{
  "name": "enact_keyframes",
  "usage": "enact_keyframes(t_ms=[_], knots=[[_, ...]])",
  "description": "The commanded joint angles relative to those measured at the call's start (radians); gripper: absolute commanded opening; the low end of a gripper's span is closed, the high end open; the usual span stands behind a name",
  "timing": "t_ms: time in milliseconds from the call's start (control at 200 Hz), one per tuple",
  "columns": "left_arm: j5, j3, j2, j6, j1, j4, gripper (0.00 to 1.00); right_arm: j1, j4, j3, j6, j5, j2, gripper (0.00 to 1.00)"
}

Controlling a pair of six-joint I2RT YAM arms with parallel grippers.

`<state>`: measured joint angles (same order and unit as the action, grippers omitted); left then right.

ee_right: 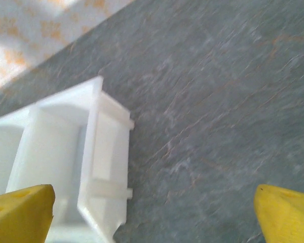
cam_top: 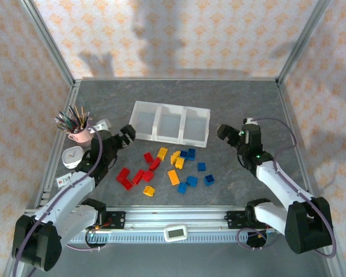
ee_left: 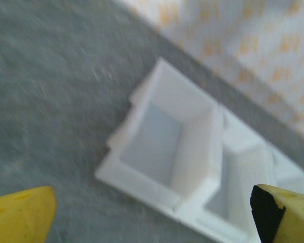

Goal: Sort the legos into containers by color
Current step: Pick up the lego from the center of the table.

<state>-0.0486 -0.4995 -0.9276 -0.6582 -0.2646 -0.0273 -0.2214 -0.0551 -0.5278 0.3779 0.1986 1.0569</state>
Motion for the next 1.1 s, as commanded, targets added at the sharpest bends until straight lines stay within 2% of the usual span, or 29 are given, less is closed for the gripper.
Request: enact_keyframes(t_ms=[0, 180, 375, 546, 781, 1096], knots=[[-0.003, -0.063, -0.04, -0.04, -0.076, 0.179, 0.99, -0.069, 0.056, -0.008, -0.009, 0.019, -0.028, 1.0], [0.01, -0.101, -0.144, -0.079, -0.199, 0.221, 0.99, -0.226, 0.056, -0.004, 0.012, -0.025, -0.017, 1.0], [0.061, -0.17, -0.297, -0.09, -0.312, 0.257, 0.87, -0.377, 0.029, -0.022, 0.054, -0.061, 0.035, 1.0], [0.125, -0.216, -0.408, -0.096, -0.356, 0.294, 0.79, -0.475, 0.027, -0.064, 0.07, -0.099, 0.098, 1.0], [0.177, -0.208, -0.481, -0.121, -0.36, 0.269, 0.73, -0.526, 0.021, -0.113, 0.067, -0.116, 0.166, 1.0], [0.23, -0.237, -0.577, -0.121, -0.36, 0.282, 0.71, -0.546, 0.031, -0.146, 0.063, -0.124, 0.217, 1.0]])
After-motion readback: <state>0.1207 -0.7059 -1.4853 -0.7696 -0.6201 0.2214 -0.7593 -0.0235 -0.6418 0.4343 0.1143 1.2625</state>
